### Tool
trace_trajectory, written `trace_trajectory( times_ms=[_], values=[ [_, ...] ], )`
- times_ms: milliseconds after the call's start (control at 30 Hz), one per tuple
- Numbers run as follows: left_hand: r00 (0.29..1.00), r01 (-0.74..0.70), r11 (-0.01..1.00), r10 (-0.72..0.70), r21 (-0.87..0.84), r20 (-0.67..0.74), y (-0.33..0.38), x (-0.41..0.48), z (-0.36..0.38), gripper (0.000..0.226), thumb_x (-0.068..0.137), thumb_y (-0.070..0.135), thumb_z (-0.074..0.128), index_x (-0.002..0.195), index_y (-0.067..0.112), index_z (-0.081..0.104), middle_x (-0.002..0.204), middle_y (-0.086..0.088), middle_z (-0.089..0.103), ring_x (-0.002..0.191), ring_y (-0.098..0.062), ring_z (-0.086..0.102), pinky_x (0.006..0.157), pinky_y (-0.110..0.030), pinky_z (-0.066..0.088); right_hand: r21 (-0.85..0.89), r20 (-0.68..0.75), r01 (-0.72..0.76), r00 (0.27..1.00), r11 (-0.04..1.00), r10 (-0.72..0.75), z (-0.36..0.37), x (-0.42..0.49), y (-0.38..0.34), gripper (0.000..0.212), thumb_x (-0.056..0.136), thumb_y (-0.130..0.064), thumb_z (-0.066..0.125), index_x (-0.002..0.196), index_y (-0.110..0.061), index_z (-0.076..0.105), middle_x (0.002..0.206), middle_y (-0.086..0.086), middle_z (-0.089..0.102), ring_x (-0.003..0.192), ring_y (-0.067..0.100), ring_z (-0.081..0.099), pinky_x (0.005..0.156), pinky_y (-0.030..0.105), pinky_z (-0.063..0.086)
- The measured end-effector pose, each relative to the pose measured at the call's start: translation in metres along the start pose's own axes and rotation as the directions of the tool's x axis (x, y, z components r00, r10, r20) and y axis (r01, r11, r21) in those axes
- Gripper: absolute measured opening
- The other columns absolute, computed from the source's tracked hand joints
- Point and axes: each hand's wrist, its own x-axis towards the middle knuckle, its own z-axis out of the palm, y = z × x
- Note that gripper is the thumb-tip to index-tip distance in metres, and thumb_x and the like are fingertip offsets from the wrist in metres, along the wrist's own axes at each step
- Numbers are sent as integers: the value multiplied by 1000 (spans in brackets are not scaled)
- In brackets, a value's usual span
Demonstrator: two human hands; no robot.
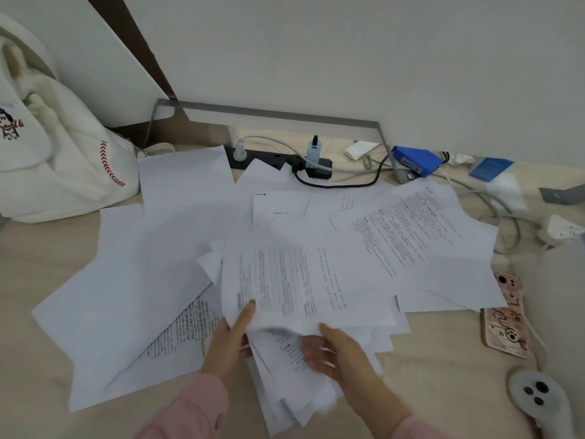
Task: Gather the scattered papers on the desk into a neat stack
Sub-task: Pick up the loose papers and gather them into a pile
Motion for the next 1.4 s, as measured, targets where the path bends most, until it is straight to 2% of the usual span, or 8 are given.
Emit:
trace_trajectory(
  times_ms=[100,300,467,600,867,1133,1300,1400],
  values=[
    [999,-13,997,16,82,-30,-3,2,-5,22,91,6,52,111,16,56,99,-5,66,83,-19,63,54,-18,54,-33,15,40,999,999,-40,-11,3,-7,21,88,-20,60,96,-1,62,91,15,69,72,23,65,69,31,56],
    [1000,-1,991,1,131,2,-4,10,-27,24,87,6,58,108,17,63,113,-10,67,104,-30,62,96,-47,48,-79,-284,191,937,978,-206,-72,13,-57,20,88,-14,59,108,-12,58,90,4,61,78,16,57,64,28,48],
    [996,14,986,-28,-167,-82,-2,9,-29,9,90,13,54,93,14,62,90,-8,66,78,-22,62,61,-29,55,-280,-203,157,955,947,-218,-82,8,-60,14,89,-1,53,78,-7,57,70,8,54,53,18,51,43,18,50],
    [998,17,984,-29,-180,-63,-3,9,-17,12,90,20,56,98,13,62,98,-8,66,88,-21,62,69,-33,52,-199,-160,121,975,972,-154,-70,-2,-44,16,87,4,55,74,-4,52,68,14,54,52,22,57,46,27,57],
    [995,20,1000,-19,5,-103,-6,20,6,23,90,5,54,112,10,55,88,-4,61,78,-21,58,66,-30,49,-611,180,6,975,791,131,-32,-6,-6,7,89,-18,58,90,-11,58,77,2,69,63,11,67,59,22,55],
    [991,20,996,-8,89,-136,3,29,-6,27,90,2,53,115,12,54,107,-11,57,98,-28,53,77,-36,49,-80,-396,225,887,971,-238,-110,32,-66,15,90,-6,52,103,-12,50,88,11,57,69,15,59,65,24,48],
    [988,19,992,1,129,-154,5,38,-10,35,89,1,53,124,5,53,112,-13,58,99,-27,53,92,-39,43,-52,-754,129,645,990,-124,-149,57,-92,74,67,-27,70,130,-2,43,126,13,49,113,32,51,81,35,40],
    [987,24,986,3,166,-160,7,41,-8,34,90,4,54,124,4,55,111,-14,60,97,-28,55,90,-38,44,120,-713,181,700,976,-42,-164,69,-97,62,61,-28,69,116,-6,53,99,9,57,85,24,57,67,31,45]
  ],
)
